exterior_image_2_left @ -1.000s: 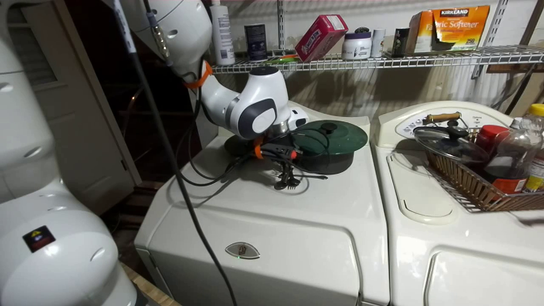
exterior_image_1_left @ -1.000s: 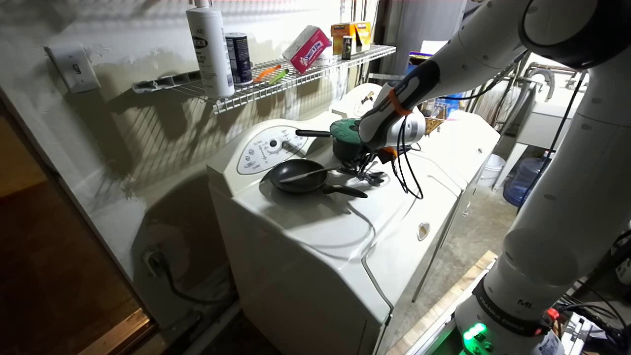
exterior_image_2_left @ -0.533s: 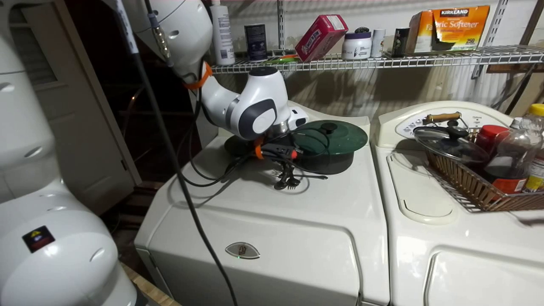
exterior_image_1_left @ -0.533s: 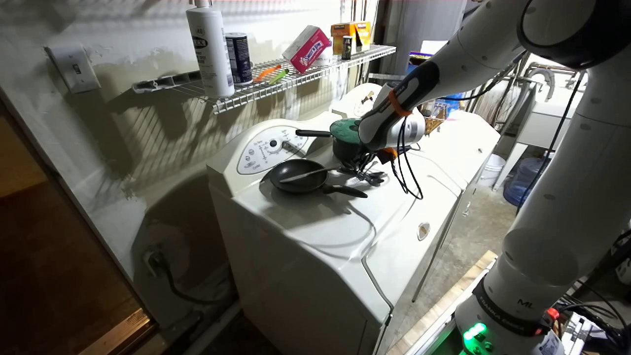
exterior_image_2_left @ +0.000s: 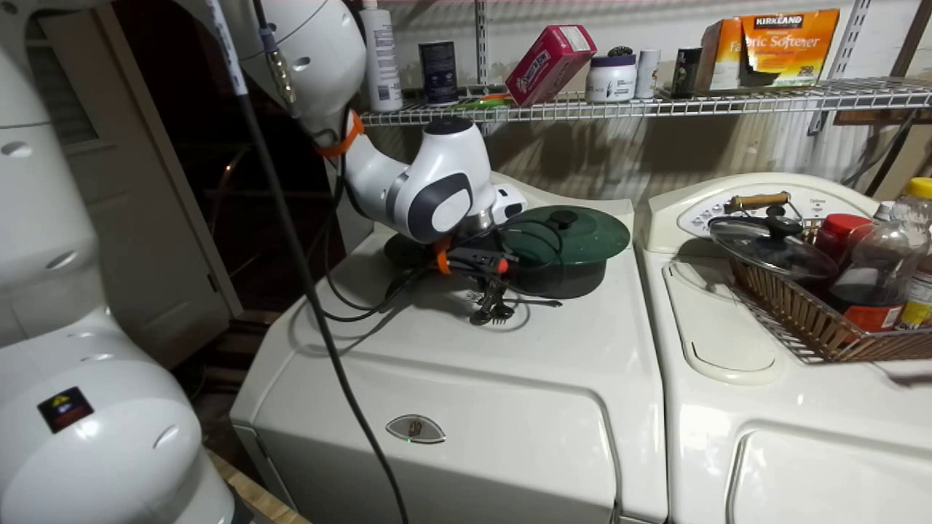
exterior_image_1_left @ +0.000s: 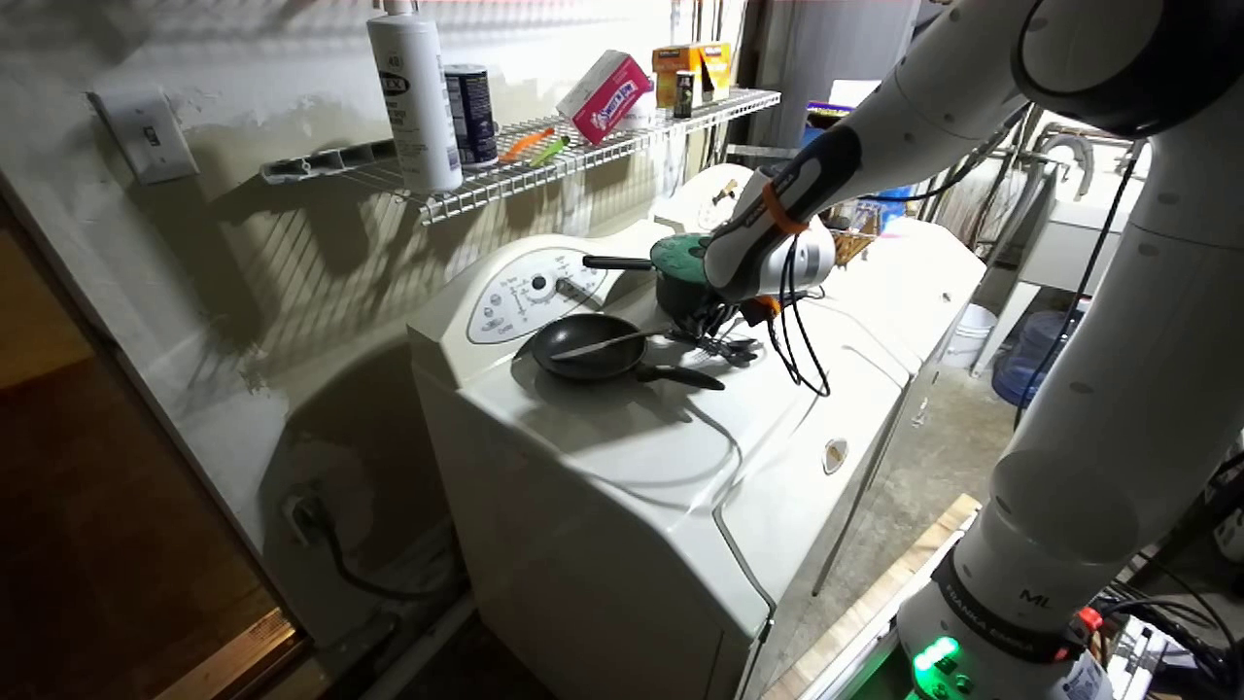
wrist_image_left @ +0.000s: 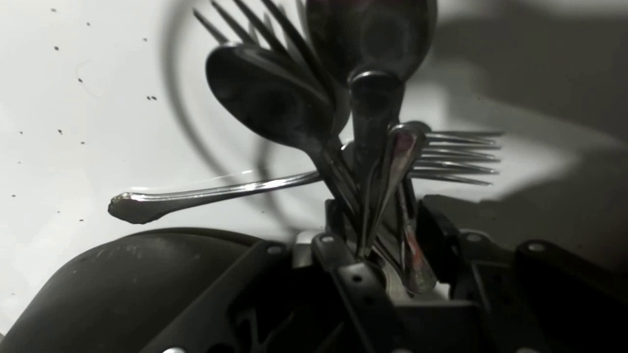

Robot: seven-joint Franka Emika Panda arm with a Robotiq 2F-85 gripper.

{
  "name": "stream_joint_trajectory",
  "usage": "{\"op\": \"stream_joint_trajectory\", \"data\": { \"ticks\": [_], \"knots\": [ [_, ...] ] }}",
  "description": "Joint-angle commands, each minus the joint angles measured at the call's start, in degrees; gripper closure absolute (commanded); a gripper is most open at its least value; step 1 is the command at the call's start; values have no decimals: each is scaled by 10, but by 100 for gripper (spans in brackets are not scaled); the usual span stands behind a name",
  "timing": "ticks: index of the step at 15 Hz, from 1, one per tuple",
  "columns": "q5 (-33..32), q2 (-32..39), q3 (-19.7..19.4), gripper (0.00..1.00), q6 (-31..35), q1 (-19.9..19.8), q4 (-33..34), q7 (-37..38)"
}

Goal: Place two silver spoons on the pan.

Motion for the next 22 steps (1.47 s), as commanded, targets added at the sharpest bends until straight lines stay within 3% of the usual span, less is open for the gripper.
{"op": "stream_joint_trajectory", "data": {
  "ticks": [1,3,4,6,10,17,22],
  "knots": [
    [-23,19,7,67,13,-10,8,15],
    [-29,19,7,80,14,-11,7,14],
    [-31,18,7,93,15,-11,7,13],
    [-35,17,8,100,15,-11,8,13],
    [-39,15,9,97,11,-11,8,12],
    [-110,-43,-2,97,-70,-2,3,40],
    [-121,-76,2,97,-109,-4,3,32]
  ]
}}
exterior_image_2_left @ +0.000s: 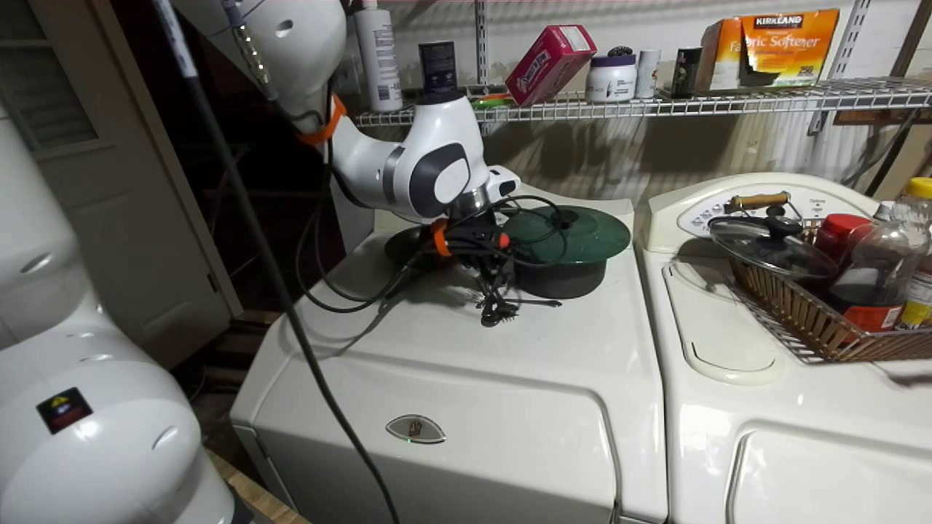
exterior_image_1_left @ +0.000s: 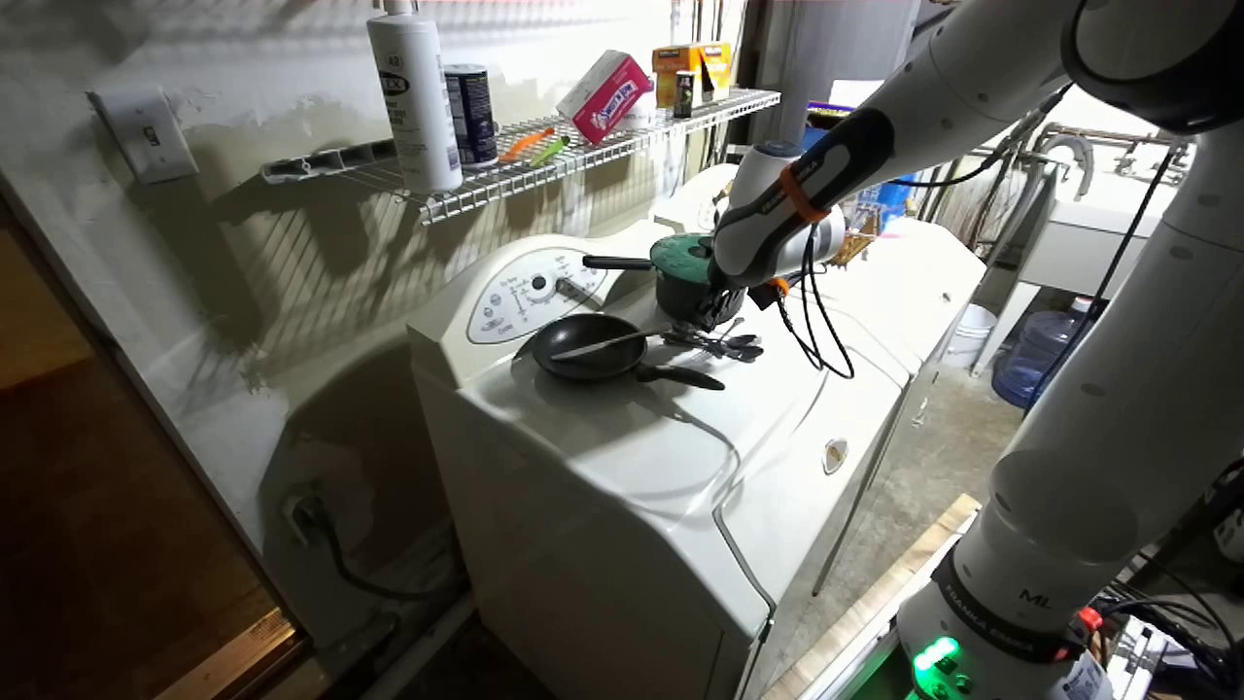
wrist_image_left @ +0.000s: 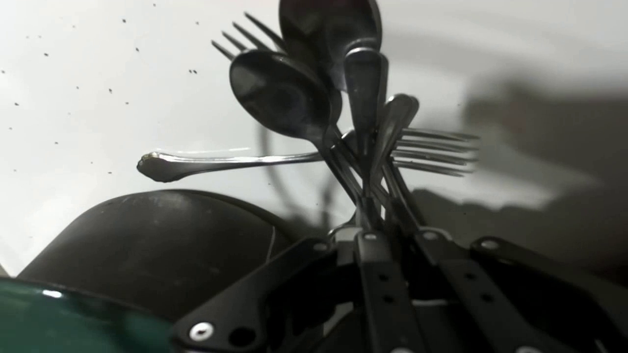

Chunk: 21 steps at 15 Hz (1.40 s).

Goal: Place two silver spoons on the pan.

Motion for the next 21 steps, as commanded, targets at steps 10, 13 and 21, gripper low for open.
{"op": "stream_joint_trajectory", "data": {
  "ticks": [10,13,21],
  "knots": [
    [8,6,1,63,15,0,-3,-68],
    [20,23,3,60,42,-5,0,-95],
    [135,52,19,77,68,-13,4,-203]
  ]
}}
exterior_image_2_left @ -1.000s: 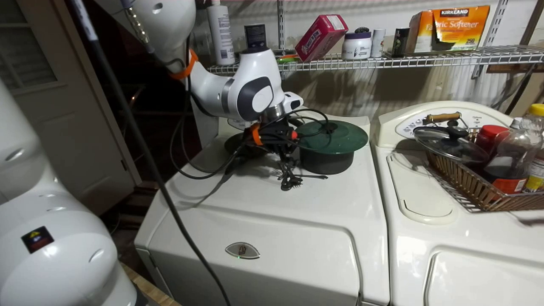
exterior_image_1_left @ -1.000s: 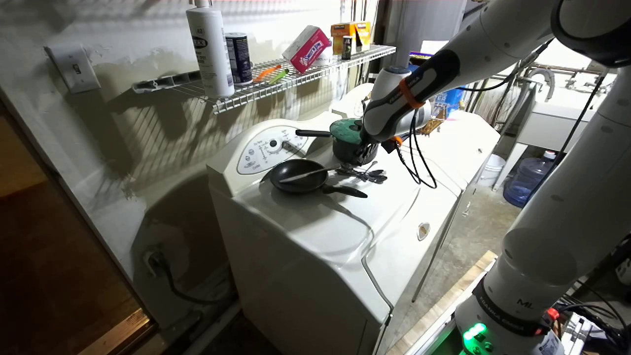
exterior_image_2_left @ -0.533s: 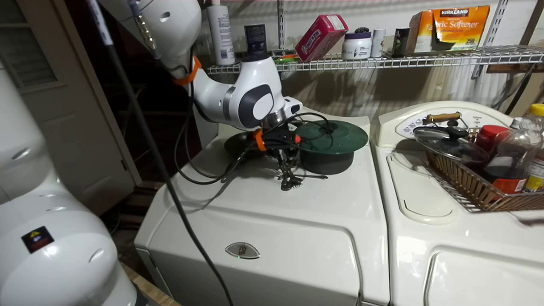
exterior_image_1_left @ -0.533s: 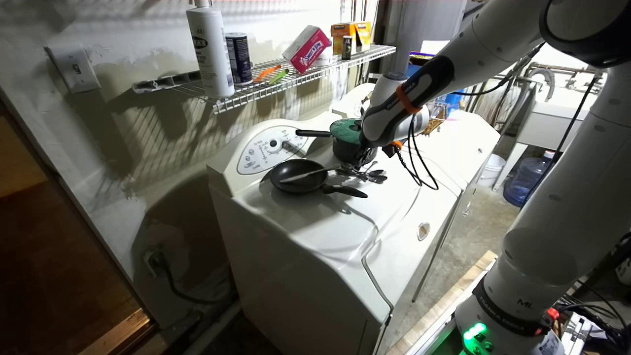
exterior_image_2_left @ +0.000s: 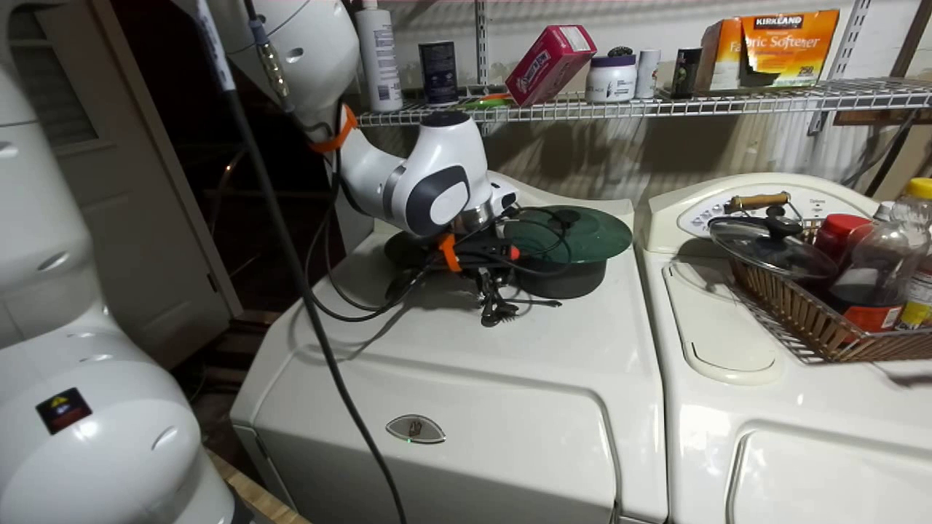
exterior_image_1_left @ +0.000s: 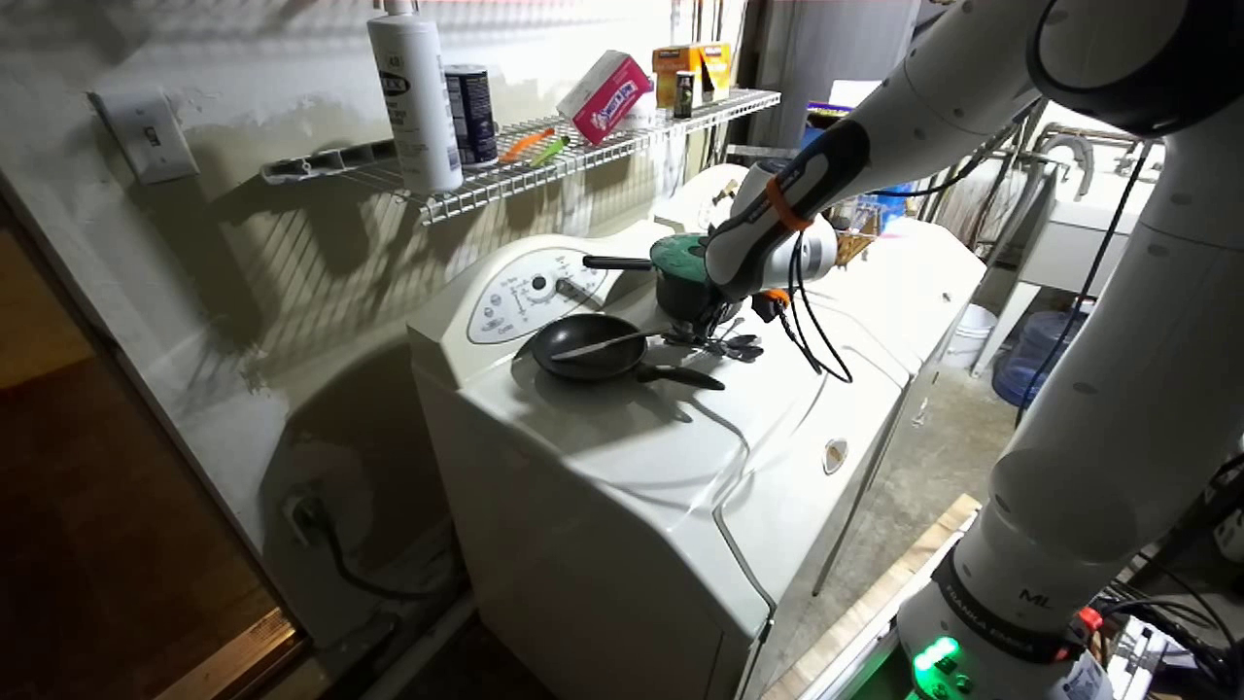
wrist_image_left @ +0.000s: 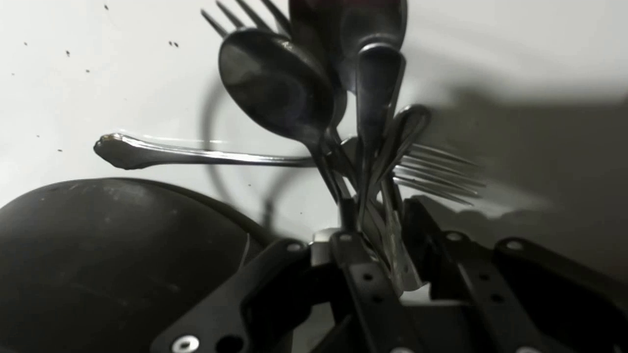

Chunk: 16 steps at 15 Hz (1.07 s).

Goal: Place two silver spoons on the pan.

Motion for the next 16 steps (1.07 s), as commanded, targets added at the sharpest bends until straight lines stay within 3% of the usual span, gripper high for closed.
{"op": "stream_joint_trajectory", "data": {
  "ticks": [1,3,6,7,9,13,16],
  "knots": [
    [61,18,11,86,19,-11,10,-65],
    [78,21,10,77,22,-12,12,-85],
    [99,20,10,78,19,-14,14,-105],
    [103,20,10,90,18,-13,14,-110],
    [116,16,12,100,12,-12,14,-120],
    [134,6,14,99,4,-10,14,-132],
    [102,-15,5,99,-12,-4,8,-107]
  ]
}}
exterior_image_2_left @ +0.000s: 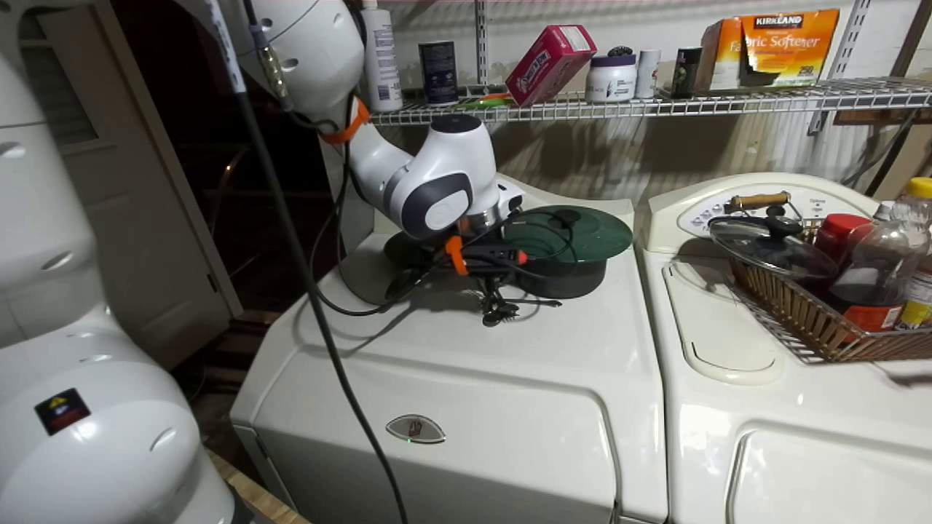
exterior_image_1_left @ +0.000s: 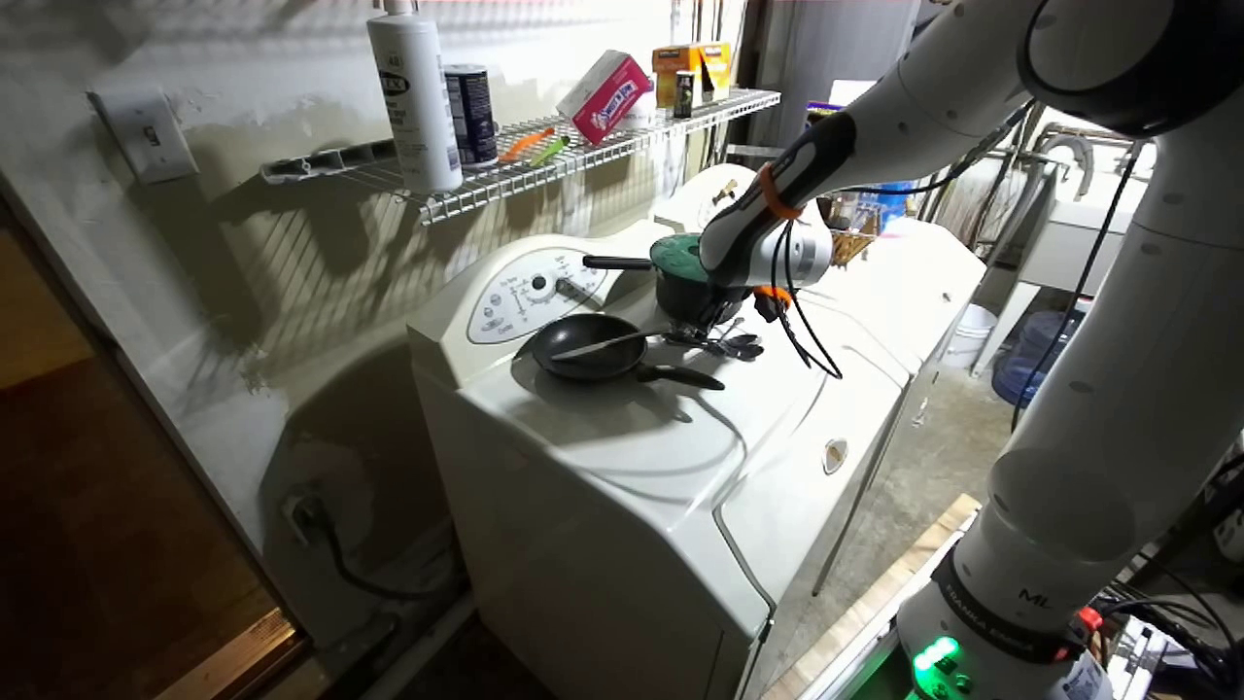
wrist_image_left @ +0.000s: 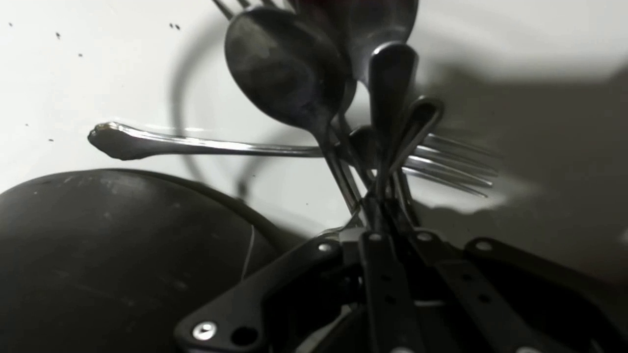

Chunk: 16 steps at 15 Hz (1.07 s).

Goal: Place two silver spoons on the pan.

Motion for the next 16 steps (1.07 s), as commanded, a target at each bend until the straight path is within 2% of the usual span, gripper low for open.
{"op": "stream_joint_trajectory", "data": {
  "ticks": [1,3,4,11,16],
  "knots": [
    [-19,-29,-5,99,-26,2,0,8],
    [-42,-45,-10,99,-42,3,-4,24],
    [-51,-56,-1,99,-53,-7,-4,32],
    [-89,-126,-5,99,-112,10,-8,47],
    [-83,-155,-2,99,-133,45,-6,8]
  ]
}}
